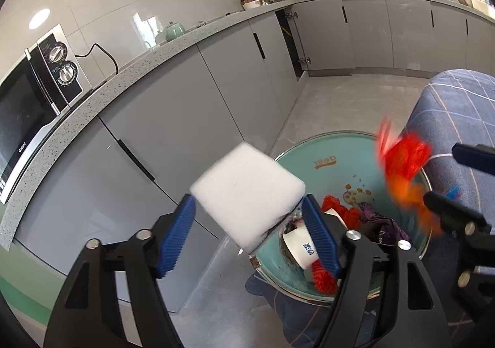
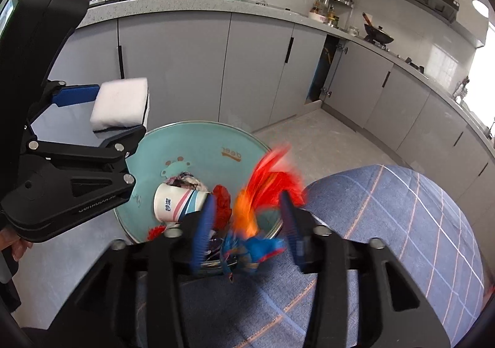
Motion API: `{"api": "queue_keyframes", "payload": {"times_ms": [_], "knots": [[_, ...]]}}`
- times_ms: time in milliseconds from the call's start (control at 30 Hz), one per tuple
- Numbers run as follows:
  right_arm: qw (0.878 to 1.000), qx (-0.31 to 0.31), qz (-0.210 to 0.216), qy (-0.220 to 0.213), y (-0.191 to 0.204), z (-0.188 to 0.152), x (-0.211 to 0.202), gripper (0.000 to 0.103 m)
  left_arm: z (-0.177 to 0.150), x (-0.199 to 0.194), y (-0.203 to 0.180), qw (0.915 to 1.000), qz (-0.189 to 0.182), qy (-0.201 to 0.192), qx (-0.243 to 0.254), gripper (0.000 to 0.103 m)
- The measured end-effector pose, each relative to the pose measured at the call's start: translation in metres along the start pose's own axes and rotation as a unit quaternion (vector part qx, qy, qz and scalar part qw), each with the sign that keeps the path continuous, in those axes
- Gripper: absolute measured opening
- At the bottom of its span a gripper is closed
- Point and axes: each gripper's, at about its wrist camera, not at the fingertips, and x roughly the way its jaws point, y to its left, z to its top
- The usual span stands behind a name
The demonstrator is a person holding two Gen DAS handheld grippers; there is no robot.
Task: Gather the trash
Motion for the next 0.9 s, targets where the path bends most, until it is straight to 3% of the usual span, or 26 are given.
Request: {"api": "queue_keyframes", "payload": {"times_ms": [233, 300, 900], "knots": [[1.0, 0.008, -0.01, -0.003, -0.005, -0.006, -0.004, 0.059, -0.002, -0.001, 0.001, 1.0, 0.005, 0.001, -0.007, 0.084], [1.0, 0.014, -0.014, -0.006, -0.007, -0.007, -0.008, 0.068, -0.002, -0.004, 0.002, 0.9998, 0.015, -0.002, -0.012, 0.097], [0.994, 0.083, -0.033, -0.056, -0.021, -0.028, -0.091, 0.071, -0.012, -0.08, 0.028, 0.9969, 0.003, -0.056, -0.055, 0.097]]}}
